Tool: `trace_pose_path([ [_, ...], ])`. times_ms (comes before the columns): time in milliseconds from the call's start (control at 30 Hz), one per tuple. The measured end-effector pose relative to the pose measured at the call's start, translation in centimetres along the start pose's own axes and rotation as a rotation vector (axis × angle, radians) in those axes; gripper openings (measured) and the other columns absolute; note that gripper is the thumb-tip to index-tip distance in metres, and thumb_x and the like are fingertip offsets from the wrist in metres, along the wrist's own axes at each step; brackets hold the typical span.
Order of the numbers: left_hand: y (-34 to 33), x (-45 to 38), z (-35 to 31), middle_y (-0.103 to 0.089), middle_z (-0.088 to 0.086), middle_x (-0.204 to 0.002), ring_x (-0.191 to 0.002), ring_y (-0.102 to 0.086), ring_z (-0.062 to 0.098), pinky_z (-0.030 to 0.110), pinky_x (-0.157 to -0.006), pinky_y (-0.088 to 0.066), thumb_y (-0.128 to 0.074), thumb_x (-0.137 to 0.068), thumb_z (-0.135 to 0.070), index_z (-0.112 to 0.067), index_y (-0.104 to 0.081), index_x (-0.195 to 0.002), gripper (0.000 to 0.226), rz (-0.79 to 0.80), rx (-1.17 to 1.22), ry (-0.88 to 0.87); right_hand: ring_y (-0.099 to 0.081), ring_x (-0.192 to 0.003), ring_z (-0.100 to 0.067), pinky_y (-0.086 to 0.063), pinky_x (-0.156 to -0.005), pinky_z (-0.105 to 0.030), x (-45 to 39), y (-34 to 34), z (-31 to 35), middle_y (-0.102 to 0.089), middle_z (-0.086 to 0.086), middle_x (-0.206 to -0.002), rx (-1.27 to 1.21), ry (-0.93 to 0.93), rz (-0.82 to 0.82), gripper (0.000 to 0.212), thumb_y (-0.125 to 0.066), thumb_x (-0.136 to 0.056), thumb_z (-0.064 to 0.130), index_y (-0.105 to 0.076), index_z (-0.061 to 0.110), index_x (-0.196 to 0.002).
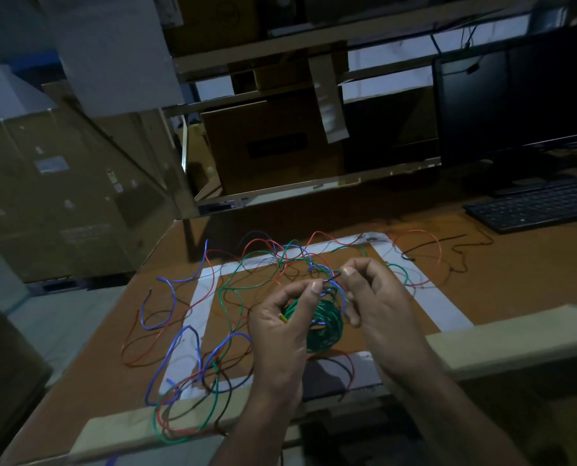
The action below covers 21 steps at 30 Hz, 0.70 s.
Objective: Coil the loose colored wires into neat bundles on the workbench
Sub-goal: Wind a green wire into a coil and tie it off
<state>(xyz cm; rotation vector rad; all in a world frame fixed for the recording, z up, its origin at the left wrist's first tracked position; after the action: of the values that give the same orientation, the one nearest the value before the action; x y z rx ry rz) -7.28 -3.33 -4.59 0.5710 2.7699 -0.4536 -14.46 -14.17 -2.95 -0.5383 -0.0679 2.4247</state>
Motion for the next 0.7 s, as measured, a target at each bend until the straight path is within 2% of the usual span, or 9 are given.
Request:
trace_pose_path([
  [100,0.4,0.0,0.1,-0.072,-0.003,-0.08,-0.074,-0.064,0.005,0.017,-0.063,-0.051,-0.076,-0.08,-0.027,-0.012,-0.077,-0.083,0.015,-0.013,-0.017,0.007,-0.045,-0.056,-0.006,-0.04,-0.051,-0.017,-0.6,0.9,0.3,-0.051,0.011,-0.068,-0.065,-0.018,-0.101,0.015,-0.048,-0.106,0.021,-0.058,0.015,-0.096],
  [167,0.8,-0.3,0.3,-0.072,-0.002,-0.079,-0.074,-0.064,0.009,0.021,-0.063,-0.053,-0.076,-0.078,-0.028,-0.015,-0.078,-0.081,0.014,-0.026,0.014,0.043,-0.057,-0.066,-0.005,-0.049,-0.063,-0.021,-0.9,1.3,0.9,-0.059,0.006,-0.077,-0.148,-0.026,-0.142,0.017,-0.045,-0.107,0.02,-0.059,0.015,-0.098],
  [233,1.0,-0.6,0.5,-0.072,0.0,-0.08,-0.077,-0.064,0.014,0.026,-0.066,-0.054,-0.076,-0.077,-0.031,-0.019,-0.08,-0.079,0.013,-0.012,0.009,0.053,-0.067,-0.075,-0.011,-0.056,-0.08,-0.034,-1.3,1.7,1.5,-0.067,0.0,-0.082,-0.323,-0.042,-0.162,0.02,-0.041,-0.108,0.018,-0.057,0.014,-0.097],
  [300,0.8,-0.6,0.4,-0.073,0.001,-0.08,-0.077,-0.065,0.013,0.024,-0.066,-0.054,-0.076,-0.076,-0.033,-0.019,-0.08,-0.08,0.016,0.009,-0.036,0.038,-0.069,-0.072,-0.019,-0.056,-0.089,-0.044,-1.7,1.7,1.9,-0.068,-0.004,-0.074,-0.516,-0.072,-0.143,0.022,-0.037,-0.109,0.015,-0.052,0.01,-0.093],
  [333,0.7,-0.6,0.3,-0.074,0.001,-0.08,-0.077,-0.066,0.012,0.022,-0.065,-0.053,-0.076,-0.076,-0.035,-0.018,-0.08,-0.08,0.017,0.012,-0.059,0.026,-0.064,-0.064,-0.018,-0.059,-0.086,-0.046,-1.7,1.6,2.0,-0.063,-0.003,-0.069,-0.571,-0.088,-0.131,0.021,-0.036,-0.11,0.014,-0.048,0.01,-0.093],
  [400,0.6,-0.9,-0.1,-0.073,0.0,-0.079,-0.076,-0.066,0.011,0.021,-0.062,-0.054,-0.077,-0.078,-0.036,-0.019,-0.079,-0.077,0.018,-0.01,-0.095,0.001,-0.045,-0.053,-0.01,-0.06,-0.067,-0.035,-1.9,1.5,1.6,-0.046,0.001,-0.068,-0.514,-0.084,-0.121,0.014,-0.037,-0.11,0.016,-0.044,0.013,-0.098],
  [500,1.2,-2.1,-0.9,-0.076,-0.003,-0.08,-0.08,-0.068,0.011,0.033,-0.069,-0.057,-0.08,-0.081,-0.036,-0.022,-0.079,-0.075,0.015,-0.064,-0.172,-0.081,-0.029,-0.048,-0.005,-0.036,-0.044,-0.017,-2.0,1.6,1.1,-0.037,0.004,-0.069,-0.326,-0.073,-0.132,0.013,-0.036,-0.11,0.017,-0.044,0.013,-0.1],
  [600,1.8,-3.1,-1.5,-0.077,0.001,-0.084,-0.078,-0.07,0.011,0.043,-0.072,-0.057,-0.081,-0.084,-0.031,-0.02,-0.079,-0.078,0.013,-0.098,-0.205,-0.142,-0.025,-0.048,-0.004,-0.024,-0.04,-0.015,-2.4,2.0,0.9,-0.036,0.005,-0.067,-0.292,-0.112,-0.154,0.011,-0.037,-0.11,0.015,-0.044,0.013,-0.102],
  [700,2.1,-3.7,-1.8,-0.078,0.004,-0.086,-0.083,-0.073,0.015,0.03,-0.07,-0.055,-0.082,-0.085,-0.028,-0.015,-0.078,-0.081,0.014,-0.125,-0.232,-0.205,-0.025,-0.048,-0.005,-0.024,-0.039,-0.016,-2.8,2.1,1.0,-0.036,0.005,-0.065,-0.234,-0.122,-0.124,0.012,-0.037,-0.109,0.013,-0.045,0.013,-0.1],
])
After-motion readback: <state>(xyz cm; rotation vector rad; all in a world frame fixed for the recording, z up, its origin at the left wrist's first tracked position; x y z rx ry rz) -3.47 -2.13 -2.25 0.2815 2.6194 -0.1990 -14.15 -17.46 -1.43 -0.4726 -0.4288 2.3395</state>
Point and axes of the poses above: each hand's wrist, its own x-axis away from the middle knuckle, its own y-axis out of the back of the hand, z = x × y, the point moved 3 cm from there along -x, towards the middle knuckle
